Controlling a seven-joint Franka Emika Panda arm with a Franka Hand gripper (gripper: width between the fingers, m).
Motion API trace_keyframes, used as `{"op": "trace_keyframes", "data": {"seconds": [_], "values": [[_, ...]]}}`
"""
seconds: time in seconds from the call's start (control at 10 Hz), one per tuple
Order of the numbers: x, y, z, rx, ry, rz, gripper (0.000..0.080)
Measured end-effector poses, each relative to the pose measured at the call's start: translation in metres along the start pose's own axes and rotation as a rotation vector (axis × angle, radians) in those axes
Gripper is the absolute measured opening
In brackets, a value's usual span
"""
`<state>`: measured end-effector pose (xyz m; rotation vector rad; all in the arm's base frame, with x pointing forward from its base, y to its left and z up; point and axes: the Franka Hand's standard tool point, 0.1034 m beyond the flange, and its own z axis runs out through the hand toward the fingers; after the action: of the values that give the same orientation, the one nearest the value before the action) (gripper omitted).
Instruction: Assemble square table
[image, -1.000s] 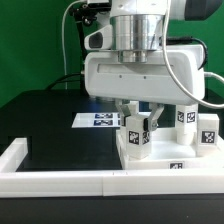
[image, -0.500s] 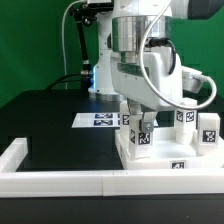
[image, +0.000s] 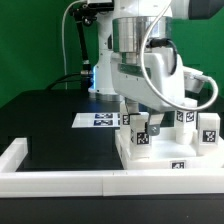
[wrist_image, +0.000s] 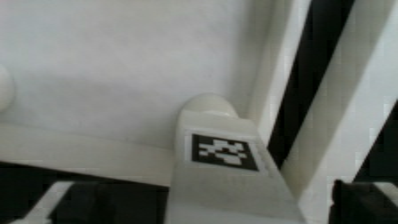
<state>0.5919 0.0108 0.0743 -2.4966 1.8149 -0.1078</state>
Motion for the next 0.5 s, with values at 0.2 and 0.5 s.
{"op": "trace_keyframes", "data": {"seconds": [0.2, 0.5], "values": [[-0.0006, 0.0005, 0.0006, 0.0, 0.001, -0.249, 0.0633], [-0.0015, 0.0026, 0.0019, -0.006, -0.008, -0.655, 0.0649]]}}
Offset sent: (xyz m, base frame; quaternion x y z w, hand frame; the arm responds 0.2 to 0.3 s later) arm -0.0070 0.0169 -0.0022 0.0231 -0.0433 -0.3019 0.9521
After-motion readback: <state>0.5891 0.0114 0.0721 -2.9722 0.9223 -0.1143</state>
